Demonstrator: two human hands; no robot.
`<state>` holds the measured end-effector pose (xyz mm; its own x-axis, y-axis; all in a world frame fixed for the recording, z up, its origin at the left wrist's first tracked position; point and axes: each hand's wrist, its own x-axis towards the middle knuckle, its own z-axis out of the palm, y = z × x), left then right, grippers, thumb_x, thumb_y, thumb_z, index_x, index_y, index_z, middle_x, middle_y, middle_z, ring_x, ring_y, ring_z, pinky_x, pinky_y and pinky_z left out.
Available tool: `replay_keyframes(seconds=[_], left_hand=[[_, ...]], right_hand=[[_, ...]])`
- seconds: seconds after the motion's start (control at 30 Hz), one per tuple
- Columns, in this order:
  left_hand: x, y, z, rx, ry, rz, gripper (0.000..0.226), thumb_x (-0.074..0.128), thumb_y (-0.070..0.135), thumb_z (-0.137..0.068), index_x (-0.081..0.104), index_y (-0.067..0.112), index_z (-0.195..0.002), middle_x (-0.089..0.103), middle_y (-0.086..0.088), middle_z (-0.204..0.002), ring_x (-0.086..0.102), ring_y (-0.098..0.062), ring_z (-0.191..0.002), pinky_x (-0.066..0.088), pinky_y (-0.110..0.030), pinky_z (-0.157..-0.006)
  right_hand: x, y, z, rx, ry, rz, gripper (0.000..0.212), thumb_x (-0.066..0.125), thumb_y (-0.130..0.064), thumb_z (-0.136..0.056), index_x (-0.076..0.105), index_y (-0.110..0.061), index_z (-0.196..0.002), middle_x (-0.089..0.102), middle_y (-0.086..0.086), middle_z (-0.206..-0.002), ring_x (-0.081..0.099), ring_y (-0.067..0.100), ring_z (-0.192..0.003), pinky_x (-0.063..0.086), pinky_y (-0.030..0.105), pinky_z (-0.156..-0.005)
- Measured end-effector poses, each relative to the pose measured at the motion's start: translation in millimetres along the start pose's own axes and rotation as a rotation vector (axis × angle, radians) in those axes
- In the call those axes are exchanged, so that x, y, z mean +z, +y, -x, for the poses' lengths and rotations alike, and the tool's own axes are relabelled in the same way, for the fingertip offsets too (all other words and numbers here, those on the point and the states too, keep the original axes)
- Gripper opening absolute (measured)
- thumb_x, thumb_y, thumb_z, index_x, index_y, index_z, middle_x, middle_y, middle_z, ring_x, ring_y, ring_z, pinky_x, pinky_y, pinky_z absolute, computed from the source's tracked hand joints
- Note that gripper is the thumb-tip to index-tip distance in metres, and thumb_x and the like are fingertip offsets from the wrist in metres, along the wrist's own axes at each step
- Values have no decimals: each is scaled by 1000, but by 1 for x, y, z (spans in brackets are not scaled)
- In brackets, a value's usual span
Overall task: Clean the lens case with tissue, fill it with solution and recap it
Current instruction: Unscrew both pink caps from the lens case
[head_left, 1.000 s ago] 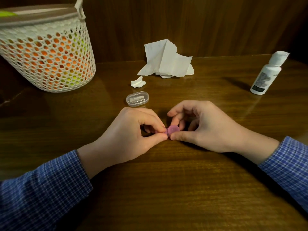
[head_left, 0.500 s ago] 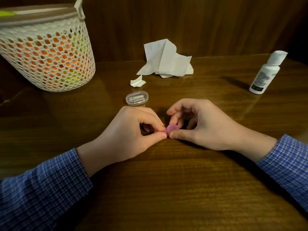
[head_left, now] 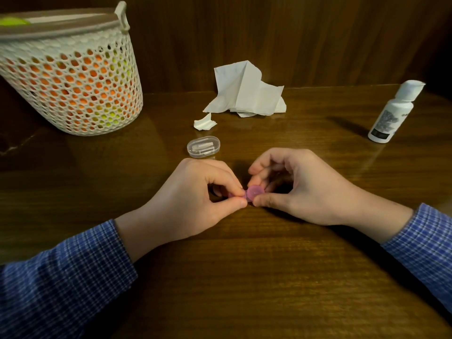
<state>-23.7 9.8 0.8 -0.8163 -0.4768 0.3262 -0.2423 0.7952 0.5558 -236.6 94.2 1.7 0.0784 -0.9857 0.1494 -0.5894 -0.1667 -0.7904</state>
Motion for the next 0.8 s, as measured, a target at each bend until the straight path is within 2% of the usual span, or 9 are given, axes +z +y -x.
replay_keyframes(seconds=[0.13, 0.3, 0.4, 0.6, 0.8], left_hand=[[0, 0, 0, -7, 2, -3, 15, 78, 26, -84, 81, 22, -98, 74, 14, -97, 70, -2, -93, 58, -22, -78], [-1, 1, 0, 6, 2, -25, 17, 75, 31, -84, 81, 23, -97, 74, 15, -97, 70, -2, -93, 58, -22, -79], [-1, 1, 0, 0, -3, -19, 15, 76, 29, -84, 81, 23, -97, 74, 15, -97, 70, -2, -93, 58, -22, -79], [-1, 2, 0, 1, -8, -15, 16, 75, 30, -84, 81, 23, -98, 74, 14, -98, 70, -1, -93, 58, -21, -79], [-1, 1, 0, -2, -15, -24, 15, 76, 27, -85, 81, 22, -98, 74, 13, -98, 70, -4, -94, 58, -23, -79]], right_hand=[[-2, -1, 1, -17, -45, 45, 39, 86, -17, -81, 67, -25, -114, 74, -8, -100, 72, 7, -92, 61, 30, -83], [4, 1, 3, -12, 58, 70, 40, 89, -33, -75, 67, -29, -108, 73, -10, -94, 71, 7, -85, 61, 29, -77], [2, 0, 2, -10, 43, 39, 39, 90, -27, -75, 67, -28, -106, 74, -7, -92, 72, 10, -82, 62, 33, -76], [-4, -1, 1, -40, -47, 84, 35, 85, -21, -81, 65, -28, -109, 73, -8, -99, 71, 9, -91, 61, 35, -82], [3, 2, 4, -55, 32, 70, 40, 84, -29, -81, 65, -26, -115, 72, -8, -94, 70, 10, -88, 61, 35, -79]])
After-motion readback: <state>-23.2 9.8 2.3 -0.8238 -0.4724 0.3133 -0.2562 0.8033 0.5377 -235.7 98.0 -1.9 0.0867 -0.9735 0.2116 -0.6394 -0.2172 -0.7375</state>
